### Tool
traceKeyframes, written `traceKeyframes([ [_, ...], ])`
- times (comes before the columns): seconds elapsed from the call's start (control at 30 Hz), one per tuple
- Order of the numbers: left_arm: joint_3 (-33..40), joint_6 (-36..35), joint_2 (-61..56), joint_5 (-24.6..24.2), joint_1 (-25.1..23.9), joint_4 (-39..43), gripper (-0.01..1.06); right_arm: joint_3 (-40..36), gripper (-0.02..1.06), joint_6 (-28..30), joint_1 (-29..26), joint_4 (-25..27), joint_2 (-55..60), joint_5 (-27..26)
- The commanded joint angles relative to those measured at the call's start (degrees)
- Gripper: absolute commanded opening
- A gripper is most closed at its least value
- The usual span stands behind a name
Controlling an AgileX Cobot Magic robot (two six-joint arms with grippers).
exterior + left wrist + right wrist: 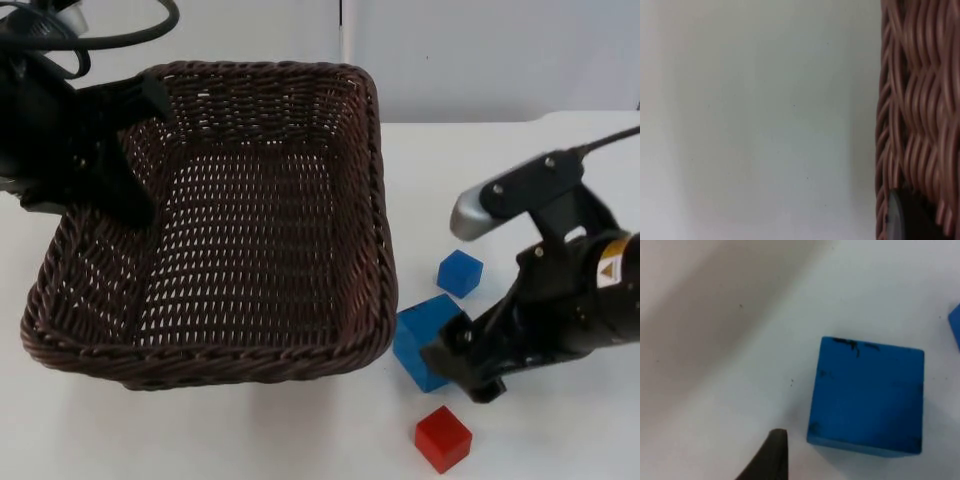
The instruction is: Pick up the basket with the left hand and place the largest block into the basket with the right hand.
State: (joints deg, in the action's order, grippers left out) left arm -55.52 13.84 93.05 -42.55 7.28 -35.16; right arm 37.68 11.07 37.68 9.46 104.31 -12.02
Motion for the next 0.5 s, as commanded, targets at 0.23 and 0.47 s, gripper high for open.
traceKeyframes([
  [0.23,-0.07,-0.21,-0.77,-0.06,-0.01,-1.45,0.0,-0.09,1.03,-1.9,0.31,-0.22,4.21,-7.12],
  [0.47,-0.07,-0.21,-0.77,0.04,-0.01,-1.45,0.0,-0.09,1.03,-5.28,0.31,-0.36,6.7,-9.81],
])
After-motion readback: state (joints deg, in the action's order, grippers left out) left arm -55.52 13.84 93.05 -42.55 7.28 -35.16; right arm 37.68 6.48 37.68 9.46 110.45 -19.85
